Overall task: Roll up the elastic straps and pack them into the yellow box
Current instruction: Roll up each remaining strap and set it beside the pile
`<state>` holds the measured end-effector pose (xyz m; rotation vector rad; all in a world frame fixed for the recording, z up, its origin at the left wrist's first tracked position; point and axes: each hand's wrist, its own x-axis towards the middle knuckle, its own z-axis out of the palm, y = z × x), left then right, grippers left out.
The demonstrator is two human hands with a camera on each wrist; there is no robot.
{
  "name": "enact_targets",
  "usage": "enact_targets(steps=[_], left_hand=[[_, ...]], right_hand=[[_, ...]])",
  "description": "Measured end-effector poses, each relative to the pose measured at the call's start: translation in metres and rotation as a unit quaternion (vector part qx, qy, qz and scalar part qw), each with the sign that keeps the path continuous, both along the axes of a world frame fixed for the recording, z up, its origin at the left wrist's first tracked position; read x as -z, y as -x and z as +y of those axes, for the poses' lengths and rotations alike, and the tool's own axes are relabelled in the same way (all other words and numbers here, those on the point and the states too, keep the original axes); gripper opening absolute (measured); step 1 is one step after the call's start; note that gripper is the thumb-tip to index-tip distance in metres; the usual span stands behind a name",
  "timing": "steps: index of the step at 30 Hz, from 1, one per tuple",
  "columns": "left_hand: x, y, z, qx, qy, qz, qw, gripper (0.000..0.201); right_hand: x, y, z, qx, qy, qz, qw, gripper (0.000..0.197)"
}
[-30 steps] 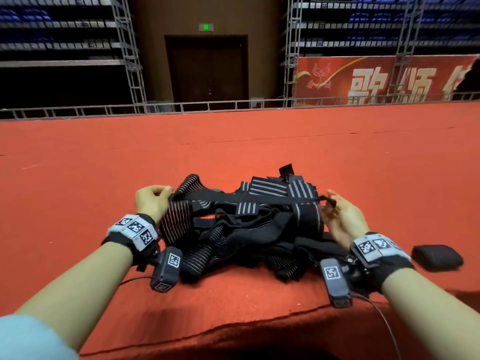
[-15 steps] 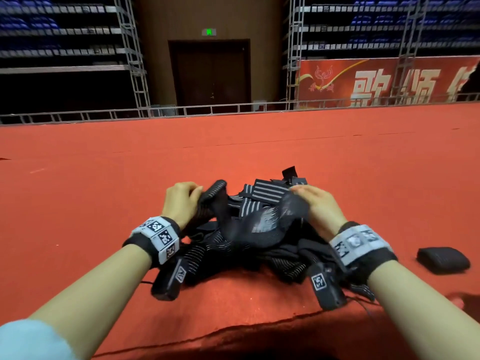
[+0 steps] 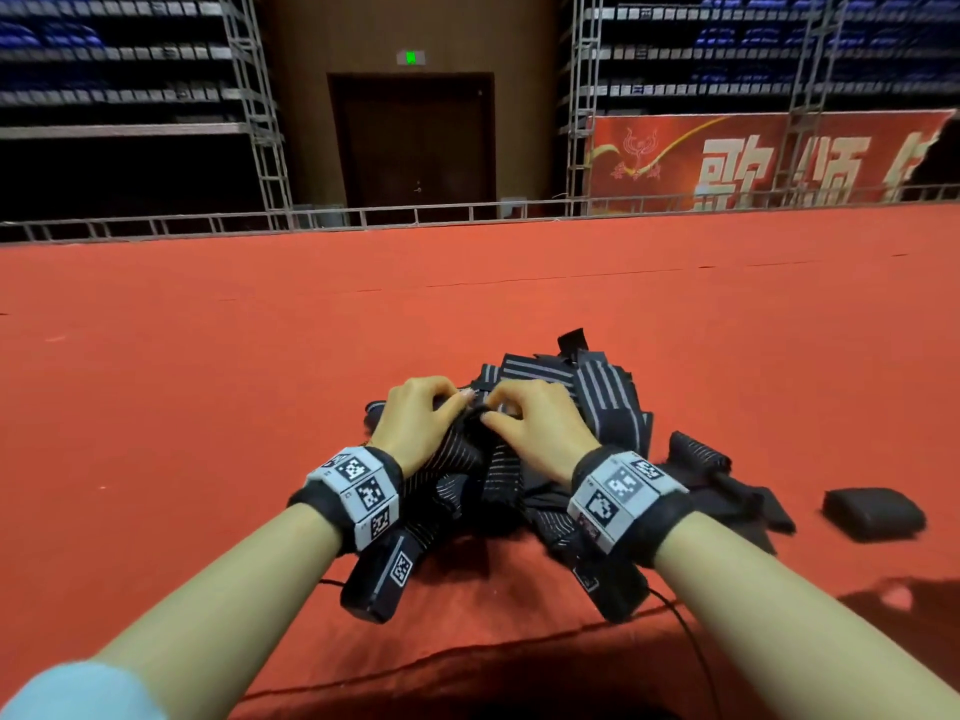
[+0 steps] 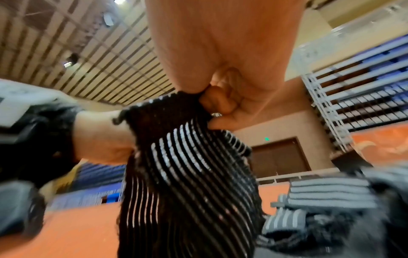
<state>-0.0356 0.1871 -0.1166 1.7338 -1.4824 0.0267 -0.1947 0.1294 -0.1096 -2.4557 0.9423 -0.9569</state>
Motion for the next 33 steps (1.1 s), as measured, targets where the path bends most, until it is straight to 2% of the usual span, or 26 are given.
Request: enact_targets(steps=[2,4,6,9,11,13,15,17,20,22,23,25,28,30,32,33], left_hand=[[0.002,-0.010,0.006,-0.010,0.032,0.010,0.999,0.023],[0.003,-0.027,0.013,-0.042,0.056,0.025,0.997,0.022],[0.004,-0.042,0.021,-0.071,0.055,0.038,0.995,0.026],[0.004,-0.054,0.020,-0.074,0.031,0.093,0.992,0.037],[0.006,-0.058,0.013,-0.057,0.036,0.153,0.986,0.040],[0.006,-0.060,0.010,-0.043,0.046,0.220,0.974,0.038],[0.006,-0.059,0.010,-0.039,0.050,0.253,0.965,0.031],[0.006,-0.059,0.011,-0.041,0.060,0.255,0.964,0.021],[0.006,-0.058,0.010,-0.048,0.078,0.267,0.959,0.016],[0.005,-0.054,0.008,-0.027,0.075,0.301,0.950,0.015],[0.004,-0.051,0.007,-0.016,0.071,0.315,0.946,0.013],[0.003,-0.046,0.006,-0.005,0.062,0.320,0.945,0.007],[0.001,-0.044,0.003,-0.003,0.062,0.304,0.951,0.005],[-0.001,-0.047,0.004,-0.004,0.064,0.299,0.952,0.009],[-0.004,-0.050,0.007,-0.014,0.073,0.290,0.954,0.015],[-0.006,-0.051,0.009,-0.021,0.080,0.282,0.956,0.018]], right_hand=[[0.003,0.010,-0.014,0.061,-0.075,-0.057,0.994,0.005],[0.006,0.028,-0.030,0.104,-0.149,-0.121,0.976,0.016],[0.007,0.040,-0.039,0.092,-0.191,-0.143,0.967,0.027],[0.006,0.039,-0.039,0.037,-0.256,-0.142,0.956,0.023],[0.004,0.035,-0.039,0.038,-0.324,-0.165,0.931,0.018],[0.000,0.034,-0.040,0.055,-0.395,-0.224,0.889,0.016],[-0.003,0.034,-0.040,0.054,-0.450,-0.268,0.850,0.026],[-0.005,0.035,-0.037,0.032,-0.476,-0.290,0.830,0.032],[-0.011,0.034,-0.027,-0.066,-0.514,-0.316,0.794,0.022],[-0.014,0.032,-0.020,-0.122,-0.525,-0.304,0.786,0.023],[-0.015,0.030,-0.017,-0.141,-0.521,-0.291,0.790,0.027],[-0.016,0.026,-0.011,-0.156,-0.490,-0.260,0.818,0.033],[-0.014,0.019,-0.002,-0.132,-0.403,-0.202,0.883,0.017],[-0.011,0.018,-0.002,-0.087,-0.317,-0.170,0.929,0.014],[-0.010,0.018,-0.003,-0.067,-0.272,-0.178,0.944,0.013],[-0.009,0.019,-0.007,-0.078,-0.281,-0.187,0.938,0.014]])
